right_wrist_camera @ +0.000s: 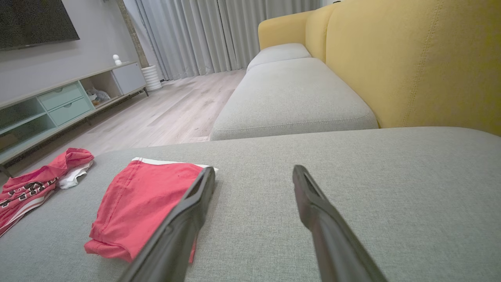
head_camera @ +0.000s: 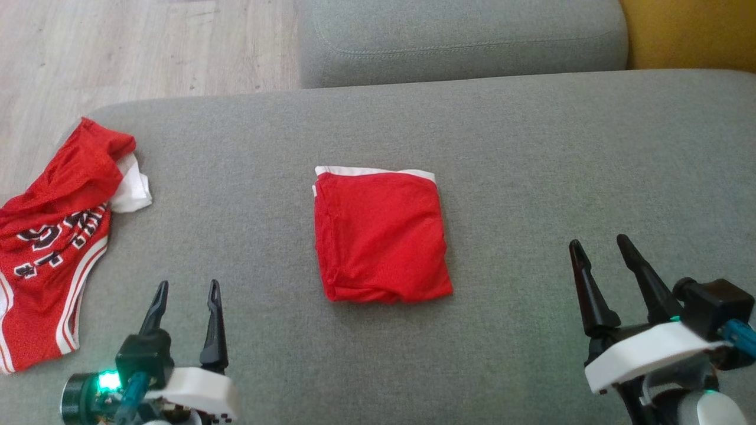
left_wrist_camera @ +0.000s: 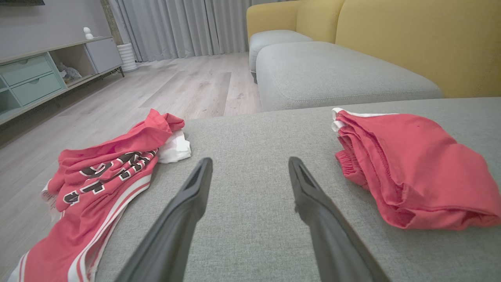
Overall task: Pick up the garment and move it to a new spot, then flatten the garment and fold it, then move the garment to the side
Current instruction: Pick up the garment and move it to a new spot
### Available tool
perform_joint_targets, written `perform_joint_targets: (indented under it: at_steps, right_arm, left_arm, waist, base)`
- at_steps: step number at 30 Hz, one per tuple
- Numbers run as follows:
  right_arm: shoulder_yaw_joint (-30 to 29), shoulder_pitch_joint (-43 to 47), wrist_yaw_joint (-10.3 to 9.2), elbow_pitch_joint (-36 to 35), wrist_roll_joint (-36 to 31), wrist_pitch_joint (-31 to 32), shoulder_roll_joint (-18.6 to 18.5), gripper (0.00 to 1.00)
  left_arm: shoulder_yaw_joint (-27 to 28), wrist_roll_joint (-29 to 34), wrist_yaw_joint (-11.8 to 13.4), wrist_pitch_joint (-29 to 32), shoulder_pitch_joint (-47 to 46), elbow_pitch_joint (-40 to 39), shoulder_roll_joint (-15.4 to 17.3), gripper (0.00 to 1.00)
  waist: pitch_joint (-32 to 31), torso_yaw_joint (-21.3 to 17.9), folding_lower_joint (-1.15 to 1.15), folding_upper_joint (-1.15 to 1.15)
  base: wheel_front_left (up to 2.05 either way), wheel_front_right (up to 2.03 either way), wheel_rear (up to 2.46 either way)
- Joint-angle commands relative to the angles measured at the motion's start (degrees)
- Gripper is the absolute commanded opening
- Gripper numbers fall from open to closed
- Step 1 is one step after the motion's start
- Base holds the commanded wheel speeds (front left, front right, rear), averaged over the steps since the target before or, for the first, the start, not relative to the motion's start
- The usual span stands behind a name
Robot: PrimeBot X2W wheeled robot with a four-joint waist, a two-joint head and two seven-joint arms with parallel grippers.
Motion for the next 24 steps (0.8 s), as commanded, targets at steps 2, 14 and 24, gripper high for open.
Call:
perform_joint_targets:
  at_steps: [2, 14, 24]
  right_arm:
    - [1.13, -2.12, -0.1, -2.11, -0.47, -0.04, -0.25, 1.0]
    - [1.37, -5.1, -0.1, 1.72, 0.16, 4.27, -0.23, 1.0]
    - [8.69, -16.8, -0.1, 20.03, 4.69, 5.71, -1.13, 1.0]
  left_arm:
    - [2.43, -0.27, -0.01, -0.34, -3.36, -1.02, 1.48, 1.0]
    - [2.15, 1.3, -1.22, -3.31, -7.48, -1.82, 0.43, 1.0]
    - [1.42, 3.87, -3.98, -6.77, -12.37, 0.64, -4.18, 1.0]
  waist:
    - [-0.03, 0.04, 0.0, 0.0]
    - [3.65, 3.08, 0.0, 0.0]
    - [7.7, 9.58, 0.0, 0.0]
  base:
    - [0.0, 0.0, 0.0]
    - [0.0, 0.0, 0.0]
    - [0.0, 0.0, 0.0]
